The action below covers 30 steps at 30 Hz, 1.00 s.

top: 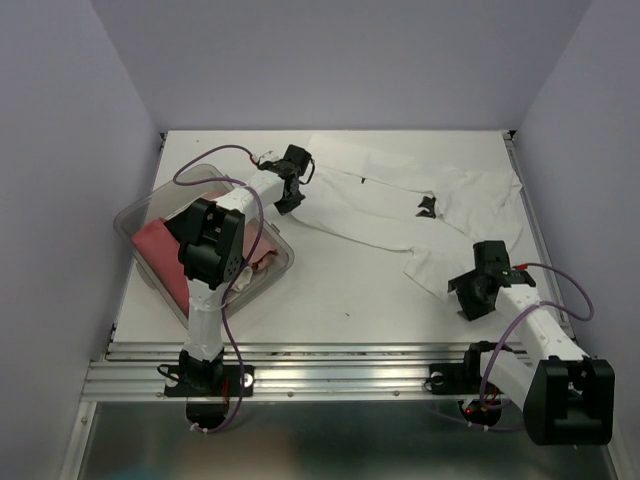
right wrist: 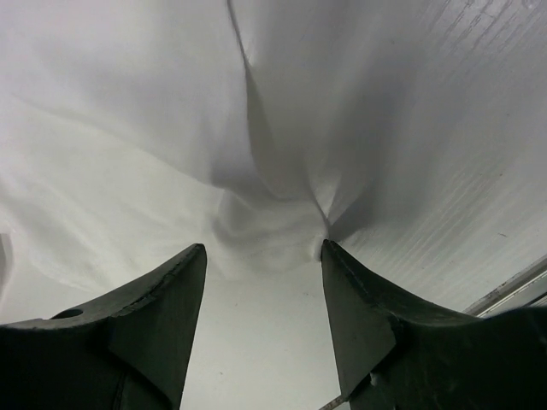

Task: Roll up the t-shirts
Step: Fold the T-shirt at the center of the board.

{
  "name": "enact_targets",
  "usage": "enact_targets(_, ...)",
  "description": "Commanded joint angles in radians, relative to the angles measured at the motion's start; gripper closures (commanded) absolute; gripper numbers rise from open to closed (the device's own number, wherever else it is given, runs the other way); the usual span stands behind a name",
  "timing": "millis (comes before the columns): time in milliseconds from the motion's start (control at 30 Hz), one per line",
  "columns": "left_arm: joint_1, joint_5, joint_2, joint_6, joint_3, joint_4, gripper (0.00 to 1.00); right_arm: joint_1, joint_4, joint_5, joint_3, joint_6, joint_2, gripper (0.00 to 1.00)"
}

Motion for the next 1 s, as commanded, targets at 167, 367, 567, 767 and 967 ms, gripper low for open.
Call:
enact_targets(167,-0.001,-0.044,-0.062,0.014,0.026,-0.032,1.00,-0.006,0.031,0.005,-0.035,0.036,0.031,0.41)
enact_targets(367,-0.001,-0.049,-0.064,0.017,0.031,-0.037,1.00,-0.006,-0.056,0.056,-0.016,0.050,0.014,0.35)
enact_targets(567,-0.001,-0.050,-0.055,0.020,0.045,-0.045,1.00,-0.006,-0.040,0.050,-0.029,0.045,0.020,0.42)
enact_targets(767,-0.001,-0.052,-0.052,0.020,0.052,-0.049,1.00,-0.006,0.026,0.060,-0.051,0.051,0.023,0.90)
enact_targets(967,-0.001,-0.052,-0.058,0.018,0.055,-0.051,1.00,-0.006,0.008,0.155,0.053,0.014,-0.021,0.99)
